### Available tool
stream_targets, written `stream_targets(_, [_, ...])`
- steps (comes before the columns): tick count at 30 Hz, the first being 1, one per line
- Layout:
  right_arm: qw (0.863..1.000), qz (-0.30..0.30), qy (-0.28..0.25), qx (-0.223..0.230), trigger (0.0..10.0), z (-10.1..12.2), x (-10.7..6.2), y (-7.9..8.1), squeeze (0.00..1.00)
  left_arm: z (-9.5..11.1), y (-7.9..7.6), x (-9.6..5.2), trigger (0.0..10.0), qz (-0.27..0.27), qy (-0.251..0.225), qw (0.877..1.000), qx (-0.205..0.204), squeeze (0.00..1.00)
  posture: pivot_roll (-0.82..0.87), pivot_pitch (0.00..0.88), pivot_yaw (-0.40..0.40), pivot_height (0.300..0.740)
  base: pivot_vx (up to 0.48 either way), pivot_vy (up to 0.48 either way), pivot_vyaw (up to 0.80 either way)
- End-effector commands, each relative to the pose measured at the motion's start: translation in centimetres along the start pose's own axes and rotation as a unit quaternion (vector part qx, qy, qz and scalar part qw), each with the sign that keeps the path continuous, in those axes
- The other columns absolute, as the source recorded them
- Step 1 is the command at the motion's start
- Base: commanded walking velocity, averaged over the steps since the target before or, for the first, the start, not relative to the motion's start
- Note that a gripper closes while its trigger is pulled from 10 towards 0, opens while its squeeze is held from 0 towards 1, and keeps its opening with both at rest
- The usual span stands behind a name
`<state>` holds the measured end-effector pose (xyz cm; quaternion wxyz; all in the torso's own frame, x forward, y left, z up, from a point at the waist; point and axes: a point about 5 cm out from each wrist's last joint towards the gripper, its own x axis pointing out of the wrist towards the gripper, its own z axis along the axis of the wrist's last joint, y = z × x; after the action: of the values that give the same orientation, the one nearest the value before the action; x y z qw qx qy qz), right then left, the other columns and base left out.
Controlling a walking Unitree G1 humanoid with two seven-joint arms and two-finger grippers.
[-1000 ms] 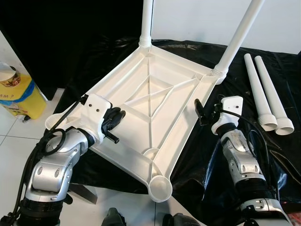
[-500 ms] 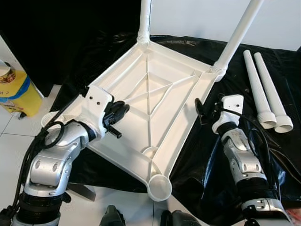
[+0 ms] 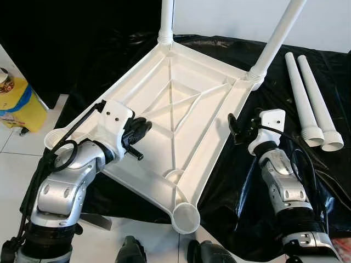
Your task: Building children table
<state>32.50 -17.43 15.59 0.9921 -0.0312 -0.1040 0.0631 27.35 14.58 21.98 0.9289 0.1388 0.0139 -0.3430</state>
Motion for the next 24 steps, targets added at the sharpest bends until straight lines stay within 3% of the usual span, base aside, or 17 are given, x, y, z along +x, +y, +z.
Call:
stream_targets(1, [1.0, -0.013, 0.008, 0.004, 10.0, -0.3, -0.5, -0.7, 0.0, -0.3, 0.1, 0.3, 10.0, 0.027, 0.01, 1.0, -0.003, 0.0, 0.06, 0.199, -0.102, 0.74, 0.0, 0.0, 0.0])
stream_targets(8, [1.0, -0.018, 0.007, 0.007, 10.0, -0.1, -0.7, -0.6, 0.0, -0.6, 0.3, 0.3, 10.0, 0.036, 0.018, 0.999, 0.006, 0.0, 0.05, 0.206, -0.092, 0.74, 0.0, 0.0, 0.0])
stream_targets(13, [0.999, -0.039, 0.002, 0.008, 10.0, 0.1, -1.1, -0.7, 0.0, -0.5, 1.6, -0.4, 10.0, 0.125, -0.032, 0.992, -0.013, 0.0, 0.05, 0.208, -0.074, 0.74, 0.0, 0.0, 0.0])
stream_targets(18, [0.999, -0.046, 0.001, 0.01, 10.0, 0.1, -1.2, -0.4, 0.0, -0.9, 1.8, -0.8, 10.0, 0.16, -0.05, 0.985, -0.044, 0.0, 0.05, 0.203, -0.07, 0.74, 0.0, 0.0, 0.0])
stream_targets(22, [0.996, -0.087, -0.027, -0.001, 10.0, 0.8, -1.4, -0.9, 0.0, 0.1, 2.7, -1.6, 10.0, 0.238, -0.107, 0.965, -0.039, 0.0, 0.06, 0.18, -0.047, 0.74, 0.0, 0.0, 0.0])
stream_targets(24, [0.994, -0.104, -0.036, -0.002, 10.0, 1.1, -1.5, -1.2, 0.0, 0.4, 2.8, -1.7, 10.0, 0.252, -0.119, 0.959, -0.042, 0.0, 0.06, 0.172, -0.045, 0.74, 0.0, 0.0, 0.0])
